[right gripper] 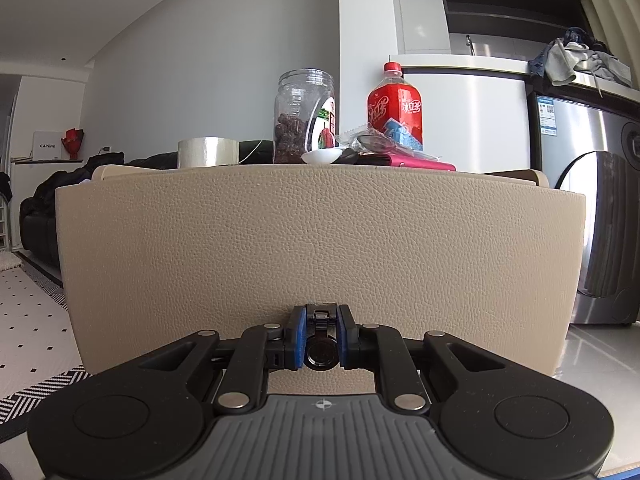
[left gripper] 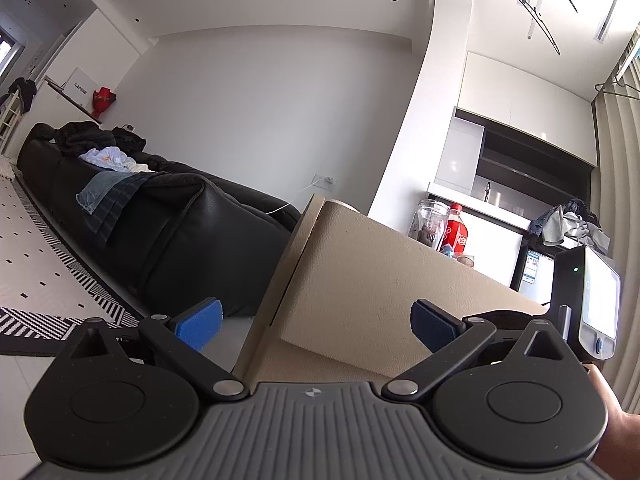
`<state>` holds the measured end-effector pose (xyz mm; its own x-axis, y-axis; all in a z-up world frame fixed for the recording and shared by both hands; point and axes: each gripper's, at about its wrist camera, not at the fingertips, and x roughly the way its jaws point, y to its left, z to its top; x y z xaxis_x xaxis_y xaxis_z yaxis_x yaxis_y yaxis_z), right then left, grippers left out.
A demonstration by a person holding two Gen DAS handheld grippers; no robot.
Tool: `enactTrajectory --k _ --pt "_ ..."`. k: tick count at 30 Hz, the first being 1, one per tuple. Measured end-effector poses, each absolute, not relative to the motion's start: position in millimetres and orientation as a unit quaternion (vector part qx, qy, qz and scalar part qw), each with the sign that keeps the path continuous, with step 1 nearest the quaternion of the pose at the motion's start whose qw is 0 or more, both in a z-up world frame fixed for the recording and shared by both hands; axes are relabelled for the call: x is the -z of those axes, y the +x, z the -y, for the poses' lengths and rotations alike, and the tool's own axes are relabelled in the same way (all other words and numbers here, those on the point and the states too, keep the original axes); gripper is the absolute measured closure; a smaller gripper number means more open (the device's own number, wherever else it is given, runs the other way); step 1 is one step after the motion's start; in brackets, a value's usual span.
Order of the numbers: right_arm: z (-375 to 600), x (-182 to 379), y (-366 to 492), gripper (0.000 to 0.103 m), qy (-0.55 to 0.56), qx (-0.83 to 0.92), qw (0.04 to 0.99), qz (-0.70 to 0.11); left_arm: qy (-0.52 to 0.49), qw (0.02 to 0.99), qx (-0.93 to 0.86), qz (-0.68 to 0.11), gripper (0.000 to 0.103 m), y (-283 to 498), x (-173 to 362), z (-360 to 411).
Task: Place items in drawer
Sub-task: 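Push the drawer front shut with the closed right tool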
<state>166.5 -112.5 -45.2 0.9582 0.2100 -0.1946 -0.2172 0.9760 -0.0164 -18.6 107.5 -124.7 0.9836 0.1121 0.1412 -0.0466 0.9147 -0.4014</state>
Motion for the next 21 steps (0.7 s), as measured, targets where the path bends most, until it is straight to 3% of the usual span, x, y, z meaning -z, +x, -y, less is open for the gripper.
enactTrajectory --k 21 --pt "101 45 206 0.086 -0.011 -0.097 0.99 -0.102 -0.223 0.972 -0.032 0.074 0.0 -14 128 -109"
